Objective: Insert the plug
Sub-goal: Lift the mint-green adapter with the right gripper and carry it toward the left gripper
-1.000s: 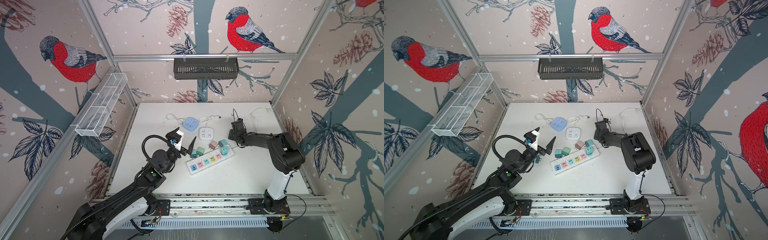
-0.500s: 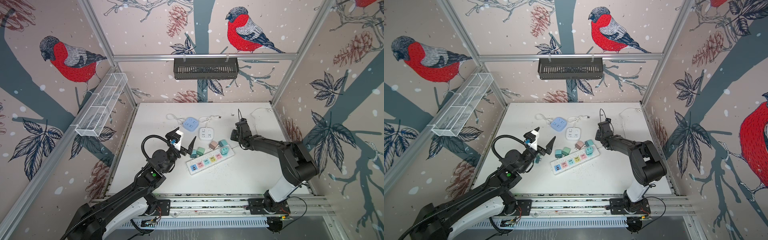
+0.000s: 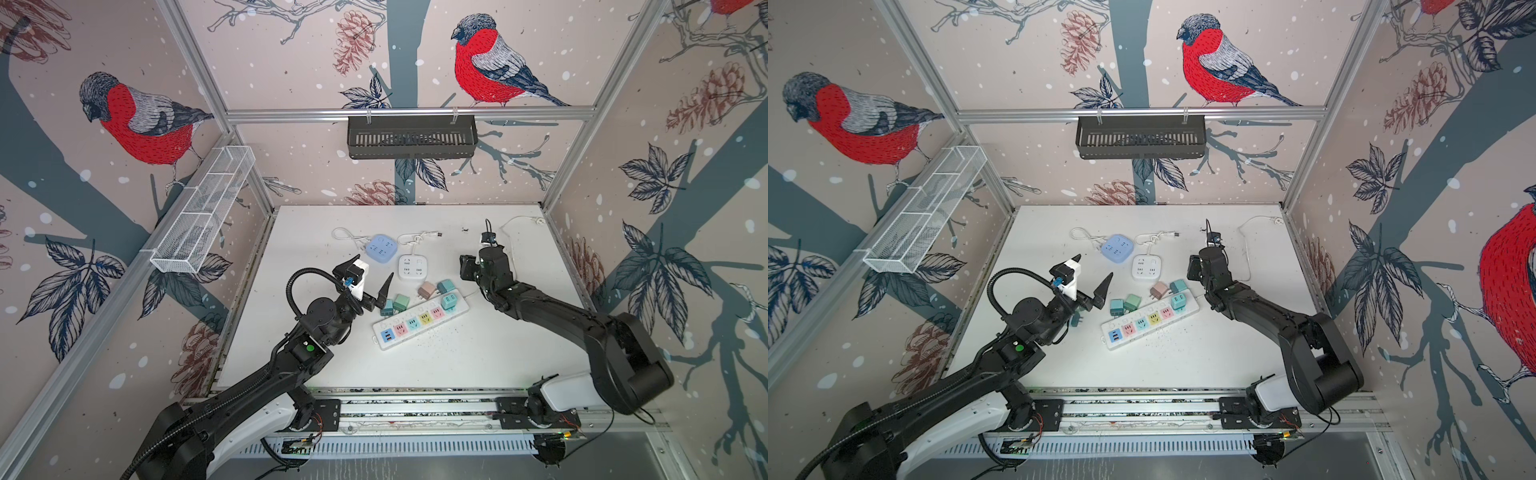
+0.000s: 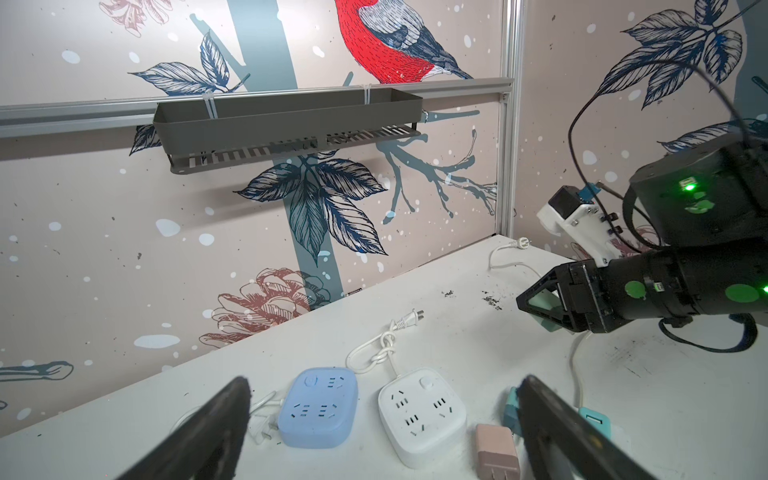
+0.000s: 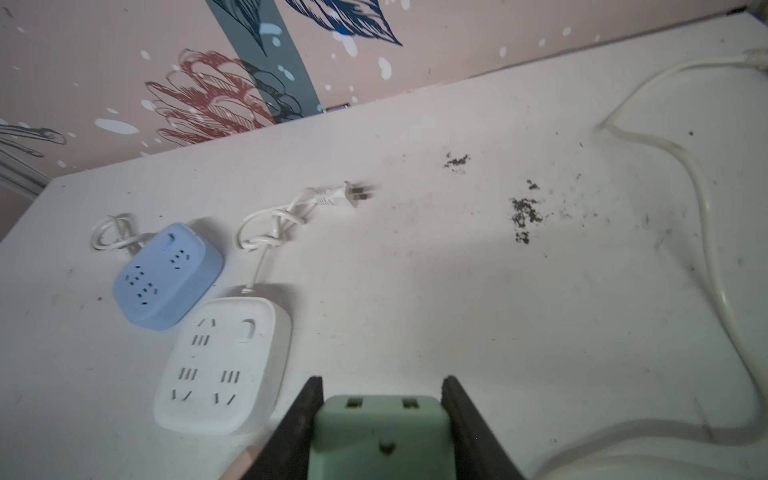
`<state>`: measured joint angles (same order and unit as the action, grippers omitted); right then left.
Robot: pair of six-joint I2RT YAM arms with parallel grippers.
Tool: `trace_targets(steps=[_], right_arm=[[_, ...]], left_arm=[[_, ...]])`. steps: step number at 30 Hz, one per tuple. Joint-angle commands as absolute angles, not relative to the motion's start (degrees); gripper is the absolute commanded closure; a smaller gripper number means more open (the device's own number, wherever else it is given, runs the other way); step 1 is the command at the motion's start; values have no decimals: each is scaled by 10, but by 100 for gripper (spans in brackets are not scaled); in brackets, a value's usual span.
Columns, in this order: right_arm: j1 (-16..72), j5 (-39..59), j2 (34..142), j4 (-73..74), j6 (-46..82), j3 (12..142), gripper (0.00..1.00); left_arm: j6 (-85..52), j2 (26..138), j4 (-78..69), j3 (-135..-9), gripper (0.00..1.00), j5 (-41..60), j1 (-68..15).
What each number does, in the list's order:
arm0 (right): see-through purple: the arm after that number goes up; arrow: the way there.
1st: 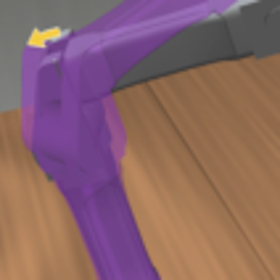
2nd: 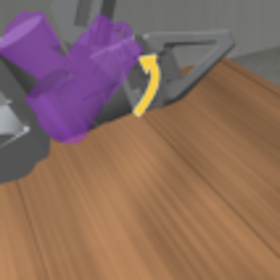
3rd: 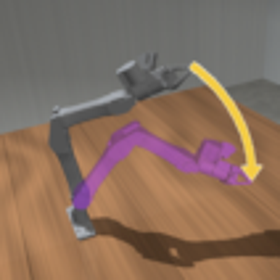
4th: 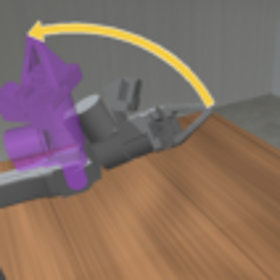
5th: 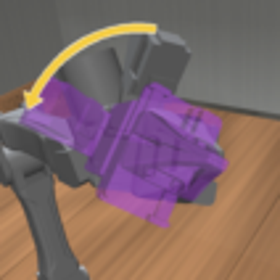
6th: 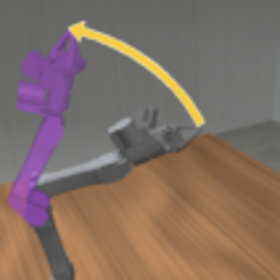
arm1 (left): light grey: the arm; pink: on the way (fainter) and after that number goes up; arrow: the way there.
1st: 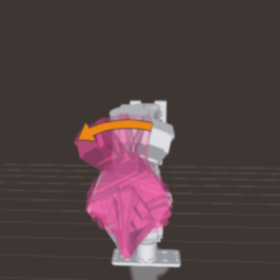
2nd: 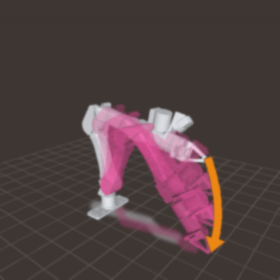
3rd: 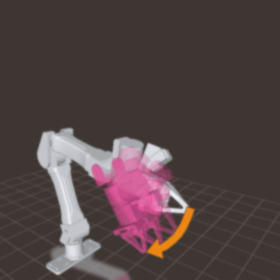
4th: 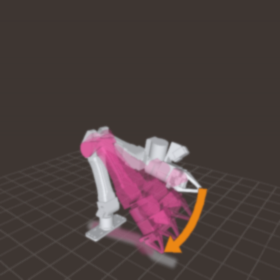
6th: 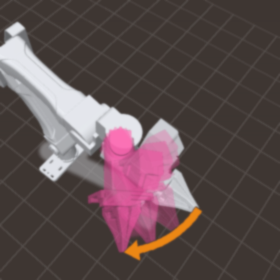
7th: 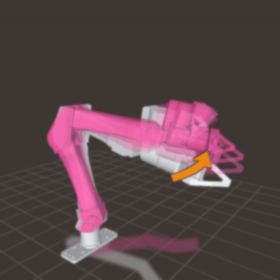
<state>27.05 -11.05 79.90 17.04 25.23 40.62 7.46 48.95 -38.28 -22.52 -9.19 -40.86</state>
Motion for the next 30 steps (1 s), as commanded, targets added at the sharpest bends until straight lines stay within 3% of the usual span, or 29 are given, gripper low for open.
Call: trace_targets(steps=[1, 13, 26, 30], right_arm=[[294, -132, 763, 228, 204, 391, 75], [366, -134, 620, 454, 31, 275, 77], [378, 17, 602, 593, -140, 214, 82], [379, 19, 609, 626, -149, 202, 82]], left_arm=[[71, 486, -406, -230, 1, -87, -408], [57, 478, -405, -235, 1, -56, -408], [36, 473, -392, -248, 1, 13, -408], [34, 464, -392, -245, 1, 32, -408]])
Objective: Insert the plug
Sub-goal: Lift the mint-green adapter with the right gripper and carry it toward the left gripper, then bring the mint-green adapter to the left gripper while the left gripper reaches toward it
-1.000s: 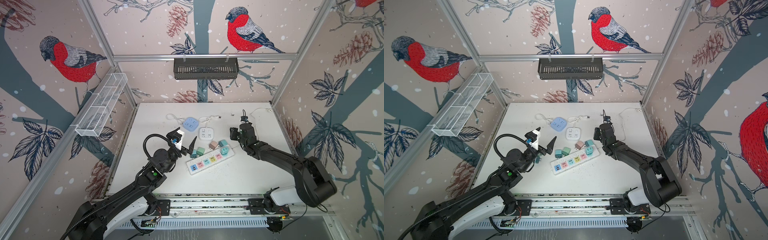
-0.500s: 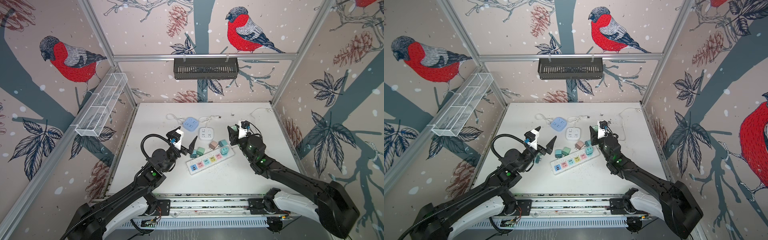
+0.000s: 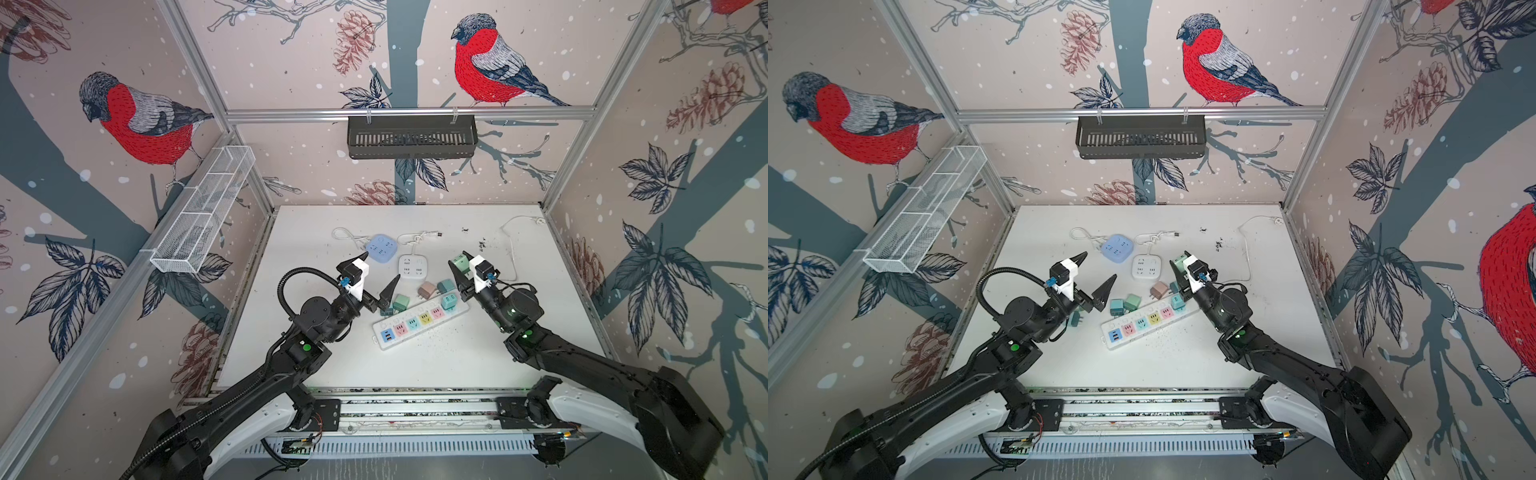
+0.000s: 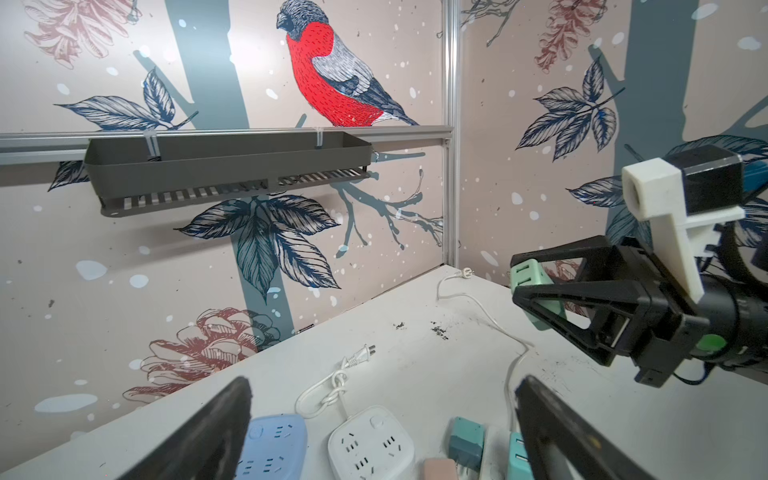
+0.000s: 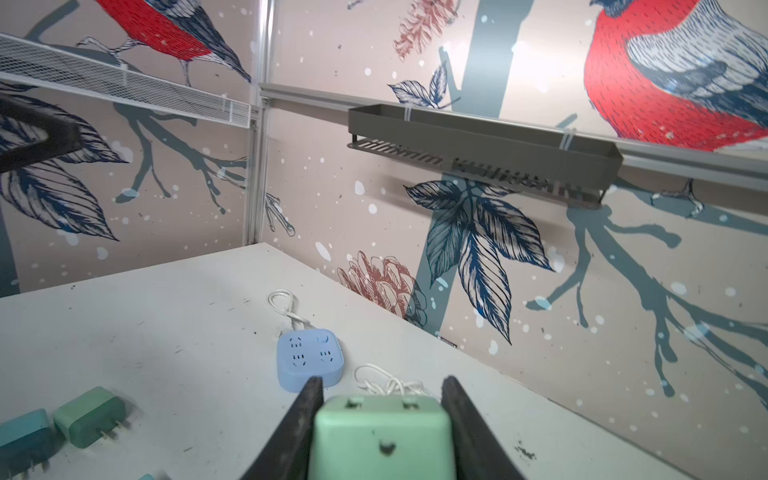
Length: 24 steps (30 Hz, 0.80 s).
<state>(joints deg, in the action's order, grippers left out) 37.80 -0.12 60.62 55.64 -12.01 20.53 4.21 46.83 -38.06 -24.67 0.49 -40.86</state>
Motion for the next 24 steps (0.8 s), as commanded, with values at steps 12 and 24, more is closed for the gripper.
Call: trace_targets(steps=[12, 24], right_arm=[[377, 66, 626, 668, -233, 199, 87], [399, 127, 641, 669, -333, 210, 87]], left_arm=[[35, 466, -377, -251, 2, 93, -407], [41, 493, -346, -281, 8, 201, -408]])
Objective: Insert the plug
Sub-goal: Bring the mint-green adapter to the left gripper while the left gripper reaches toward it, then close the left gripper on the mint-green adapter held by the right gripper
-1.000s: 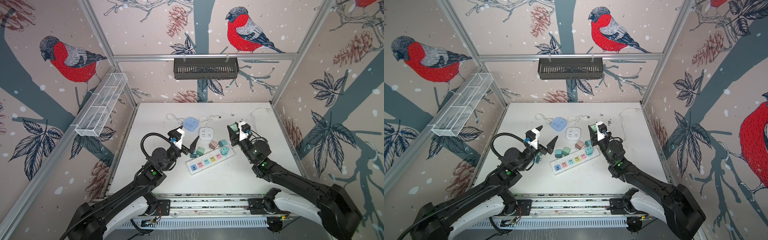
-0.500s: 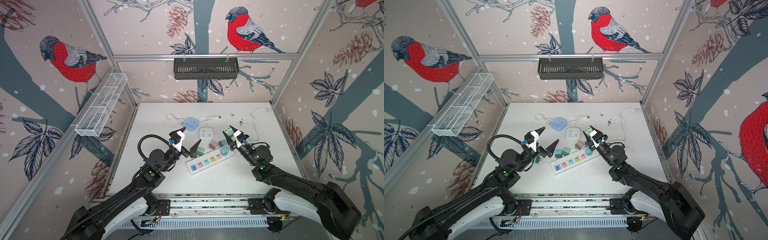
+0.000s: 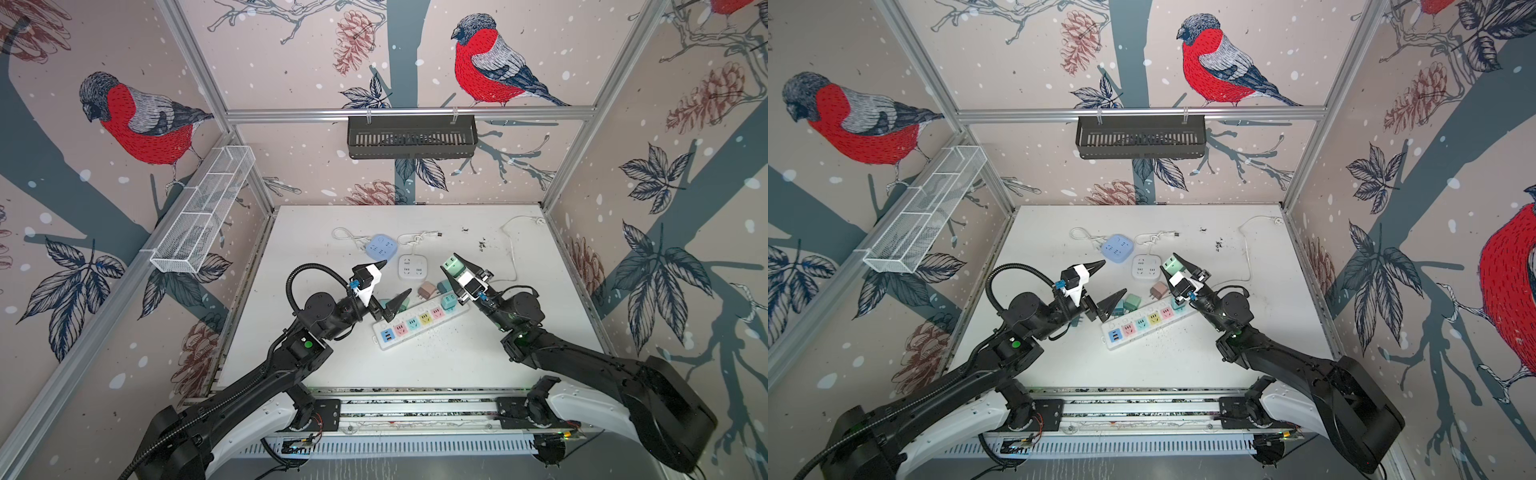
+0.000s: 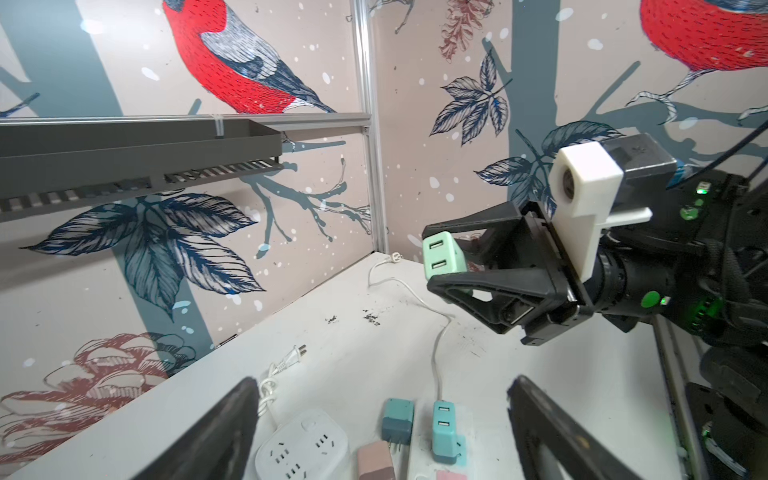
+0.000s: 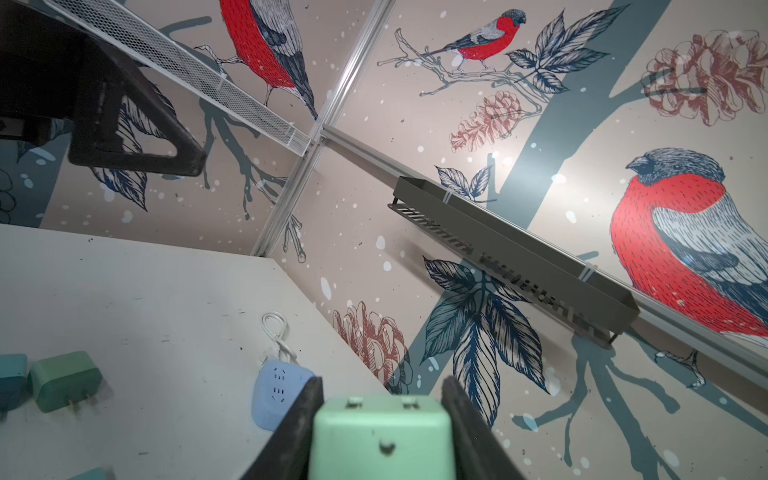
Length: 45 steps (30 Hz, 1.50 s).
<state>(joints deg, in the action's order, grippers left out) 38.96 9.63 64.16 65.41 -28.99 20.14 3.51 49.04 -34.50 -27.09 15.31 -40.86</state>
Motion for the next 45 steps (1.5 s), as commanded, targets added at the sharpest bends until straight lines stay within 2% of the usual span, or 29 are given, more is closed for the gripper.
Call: trace_targets(steps=[1, 10, 18, 29, 39, 45], right_arm=[[405, 138, 642, 658, -354, 212, 87], [440, 128, 674, 686, -446, 211, 89], [446, 173, 695, 718, -503, 204, 89], [465, 192, 711, 748, -530, 205, 89], [490, 179, 733, 752, -558, 216, 89], [498, 169, 738, 752, -566, 224, 89]], left_arm=[[39, 494, -346, -282, 8, 206, -408], [29, 506, -320, -301, 8, 246, -408], [27, 559, -265, -349, 12, 286, -407], [32, 608, -229, -382, 15, 277, -408], [33, 619, -218, -395, 21, 295, -407], [35, 636, -217, -403, 31, 316, -408]])
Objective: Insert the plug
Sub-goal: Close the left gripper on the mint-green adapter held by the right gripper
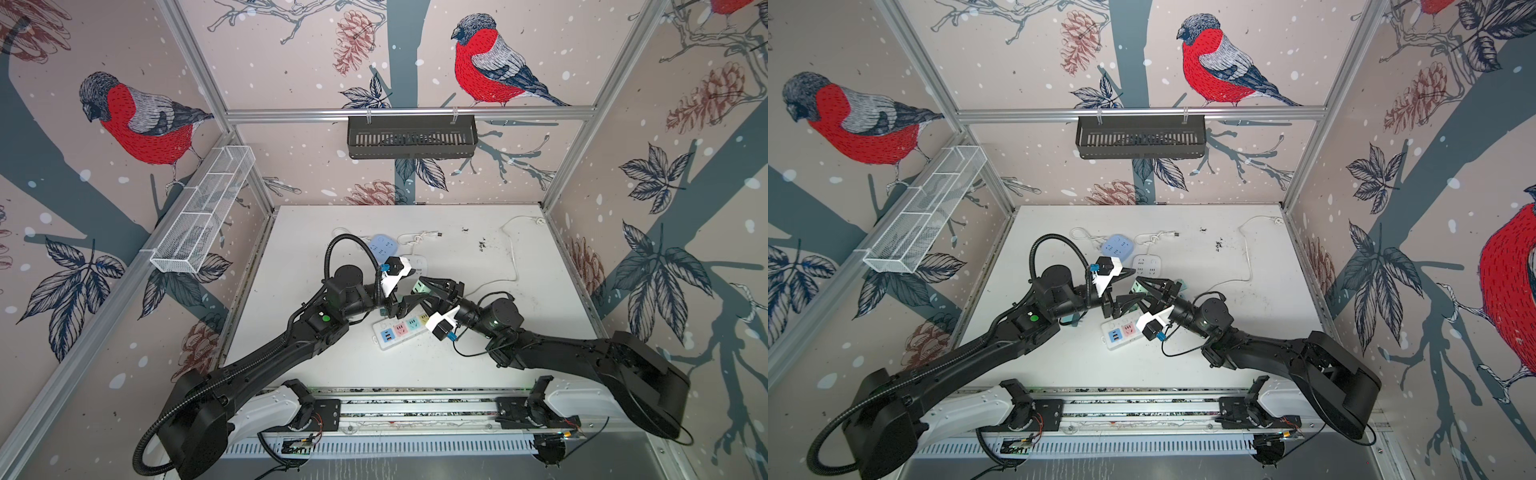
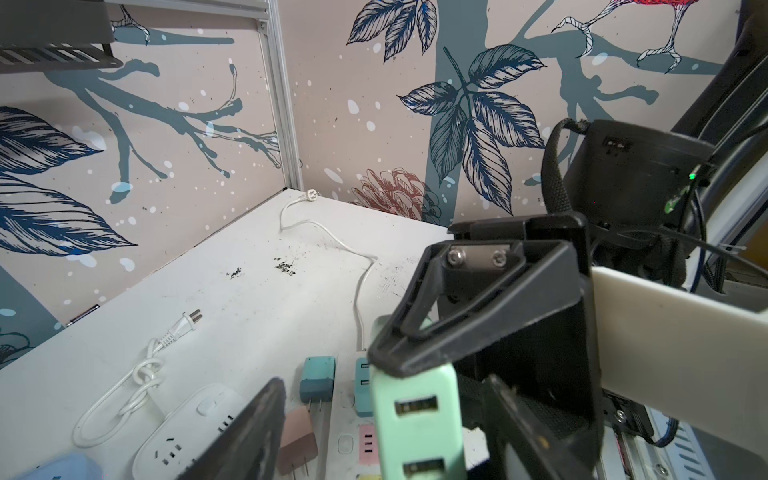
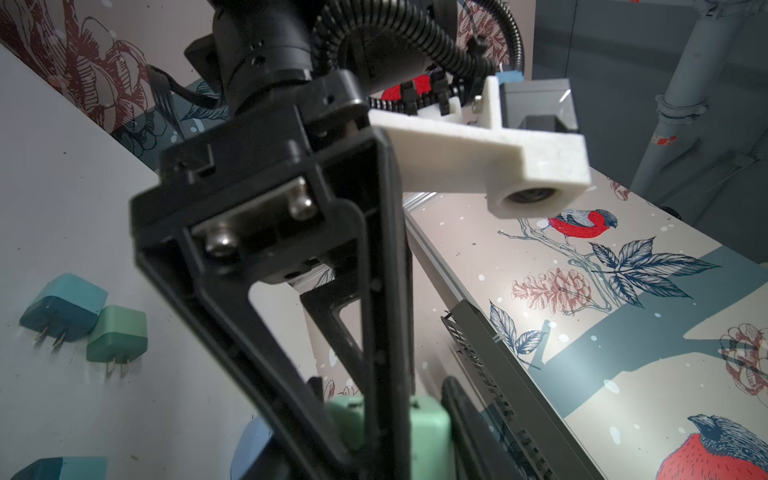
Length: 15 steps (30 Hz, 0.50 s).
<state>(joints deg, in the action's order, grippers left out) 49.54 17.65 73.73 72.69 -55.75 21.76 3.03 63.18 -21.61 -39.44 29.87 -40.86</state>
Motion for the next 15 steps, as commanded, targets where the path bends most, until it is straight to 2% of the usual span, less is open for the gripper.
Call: trace_targets(steps=[1, 6, 11, 15], right_arm=[[499, 168, 739, 752, -567, 224, 89], [499, 159, 749, 763, -566, 227, 89], [502, 162, 751, 758, -556, 231, 89], [504, 162, 758, 762, -553, 234, 88]], left_arm=[[38, 639, -213, -406, 36, 321, -408], [47, 654, -204, -411, 46, 335, -408], [57, 667, -194, -422, 50, 342, -408], [64, 675, -186, -427, 70, 348, -408]])
